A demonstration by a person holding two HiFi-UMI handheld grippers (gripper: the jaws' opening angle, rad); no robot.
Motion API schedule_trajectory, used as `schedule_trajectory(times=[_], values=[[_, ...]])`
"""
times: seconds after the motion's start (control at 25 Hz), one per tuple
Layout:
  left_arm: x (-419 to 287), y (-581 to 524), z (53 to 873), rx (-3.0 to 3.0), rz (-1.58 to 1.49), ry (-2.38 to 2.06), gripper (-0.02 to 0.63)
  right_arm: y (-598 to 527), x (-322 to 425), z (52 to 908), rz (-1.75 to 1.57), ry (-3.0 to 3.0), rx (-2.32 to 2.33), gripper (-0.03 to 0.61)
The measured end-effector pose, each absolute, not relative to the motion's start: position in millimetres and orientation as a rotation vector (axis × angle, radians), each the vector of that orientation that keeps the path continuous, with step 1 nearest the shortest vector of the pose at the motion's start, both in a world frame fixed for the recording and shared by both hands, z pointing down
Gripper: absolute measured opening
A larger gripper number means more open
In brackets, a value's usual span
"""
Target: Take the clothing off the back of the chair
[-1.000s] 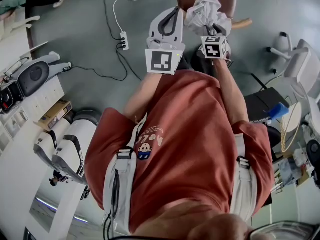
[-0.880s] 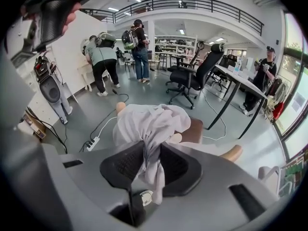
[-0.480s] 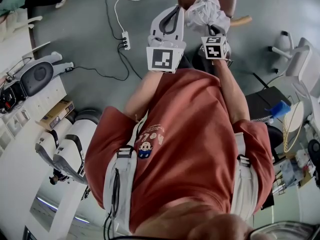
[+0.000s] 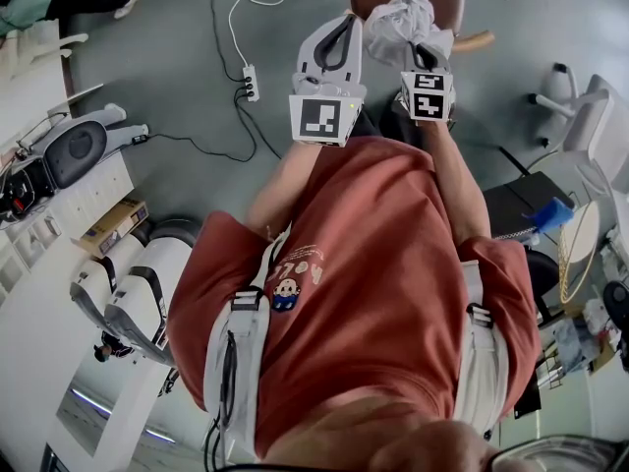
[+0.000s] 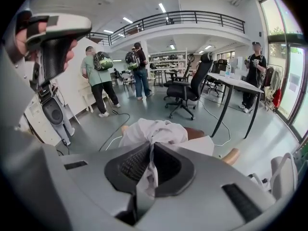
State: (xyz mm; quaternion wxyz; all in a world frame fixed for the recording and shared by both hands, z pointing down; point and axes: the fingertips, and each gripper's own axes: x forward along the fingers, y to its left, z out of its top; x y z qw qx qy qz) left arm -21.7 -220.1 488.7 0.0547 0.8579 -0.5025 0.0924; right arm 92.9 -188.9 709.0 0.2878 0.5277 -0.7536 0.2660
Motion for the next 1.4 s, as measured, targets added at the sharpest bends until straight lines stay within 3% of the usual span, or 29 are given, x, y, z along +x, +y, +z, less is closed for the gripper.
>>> schedule_trajectory(times=[0.92, 1.4], values=[[-19.9, -225.4, 425.5, 2.690, 0.121, -1.591, 0.014, -245.9, 119.9, 465.0, 0.248, -2.361, 1.775, 0.040], [-24.9, -243.7, 337.2, 2.764, -0.032, -1.665, 0.014, -249.7, 136.4, 332.5, -0.101, -2.449, 1.956, 0.040]])
